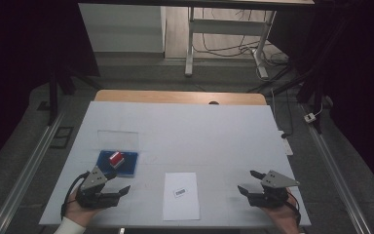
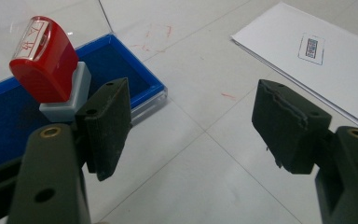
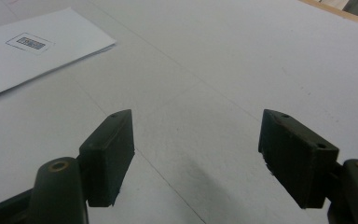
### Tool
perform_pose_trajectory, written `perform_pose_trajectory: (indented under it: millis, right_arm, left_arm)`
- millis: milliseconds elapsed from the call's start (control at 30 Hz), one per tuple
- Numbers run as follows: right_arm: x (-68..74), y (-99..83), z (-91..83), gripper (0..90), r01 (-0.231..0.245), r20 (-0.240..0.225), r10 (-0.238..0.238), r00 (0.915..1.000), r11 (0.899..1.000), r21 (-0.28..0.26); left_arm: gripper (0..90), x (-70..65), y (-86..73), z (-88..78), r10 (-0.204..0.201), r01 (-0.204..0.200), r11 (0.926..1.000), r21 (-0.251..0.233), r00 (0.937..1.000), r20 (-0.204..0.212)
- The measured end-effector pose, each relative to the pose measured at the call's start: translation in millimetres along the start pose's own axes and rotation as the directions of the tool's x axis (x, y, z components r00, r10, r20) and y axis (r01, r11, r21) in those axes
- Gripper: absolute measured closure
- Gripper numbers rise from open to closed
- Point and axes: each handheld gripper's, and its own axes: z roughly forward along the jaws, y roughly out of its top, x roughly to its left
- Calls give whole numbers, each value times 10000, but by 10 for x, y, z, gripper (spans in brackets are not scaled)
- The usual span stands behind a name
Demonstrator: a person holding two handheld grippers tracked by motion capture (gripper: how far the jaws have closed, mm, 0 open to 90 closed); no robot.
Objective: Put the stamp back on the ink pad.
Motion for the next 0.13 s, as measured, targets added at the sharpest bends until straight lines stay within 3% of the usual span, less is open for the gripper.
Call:
perform_pose_trajectory:
  millis: [133]
  right_arm:
    - [-2,0,-6,259,12,32,-12,10000,10000,25]
  left_arm:
    - [285,4,-1,4,-12,12,10000,24,10000,7]
